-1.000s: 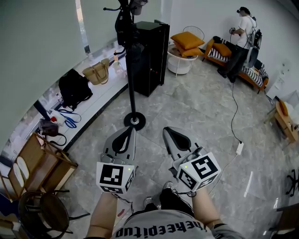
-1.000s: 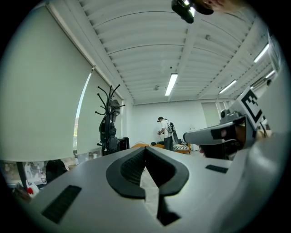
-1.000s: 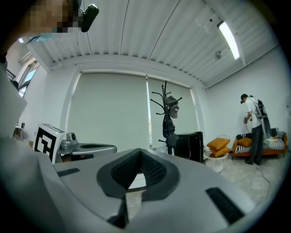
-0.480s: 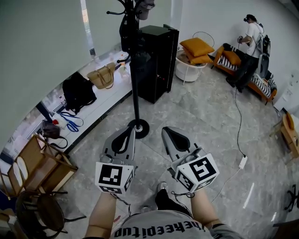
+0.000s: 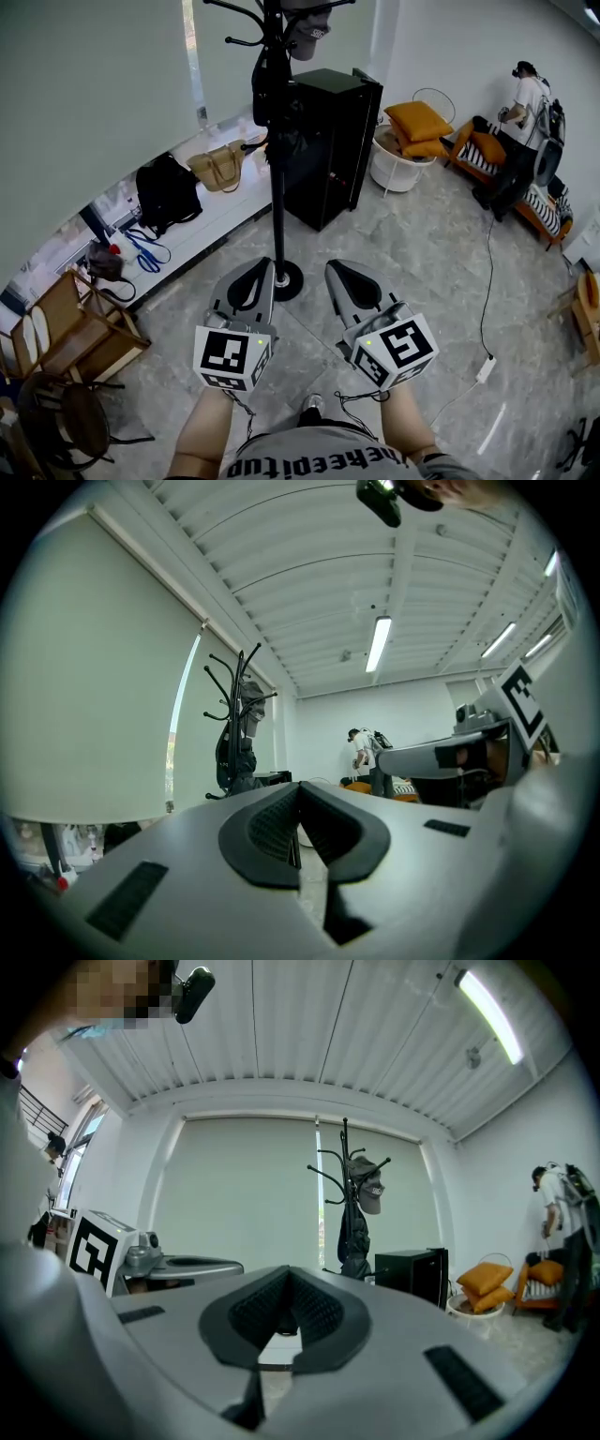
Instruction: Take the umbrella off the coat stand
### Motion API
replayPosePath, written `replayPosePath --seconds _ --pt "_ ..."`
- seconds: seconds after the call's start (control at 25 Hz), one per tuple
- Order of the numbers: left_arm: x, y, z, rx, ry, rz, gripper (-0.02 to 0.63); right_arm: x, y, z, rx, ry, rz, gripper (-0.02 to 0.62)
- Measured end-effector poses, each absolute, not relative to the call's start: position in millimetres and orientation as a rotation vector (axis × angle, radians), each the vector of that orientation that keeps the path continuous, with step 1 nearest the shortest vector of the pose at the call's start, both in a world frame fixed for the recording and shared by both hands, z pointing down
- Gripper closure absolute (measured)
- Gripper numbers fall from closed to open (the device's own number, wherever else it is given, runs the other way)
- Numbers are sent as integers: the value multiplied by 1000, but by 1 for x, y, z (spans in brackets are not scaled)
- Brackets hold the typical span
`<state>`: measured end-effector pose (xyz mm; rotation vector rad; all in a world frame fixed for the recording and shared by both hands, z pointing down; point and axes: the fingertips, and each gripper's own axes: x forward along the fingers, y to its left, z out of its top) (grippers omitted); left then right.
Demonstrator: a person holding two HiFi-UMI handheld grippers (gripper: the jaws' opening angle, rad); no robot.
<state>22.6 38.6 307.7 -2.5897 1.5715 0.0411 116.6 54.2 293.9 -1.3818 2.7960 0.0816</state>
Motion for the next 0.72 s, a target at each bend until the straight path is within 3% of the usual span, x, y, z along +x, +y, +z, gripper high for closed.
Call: replayPosePath --seconds 0.72 --pt "31 -28 308 -2504 1675 5 591 123 -18 300 -1194 2869 82 583"
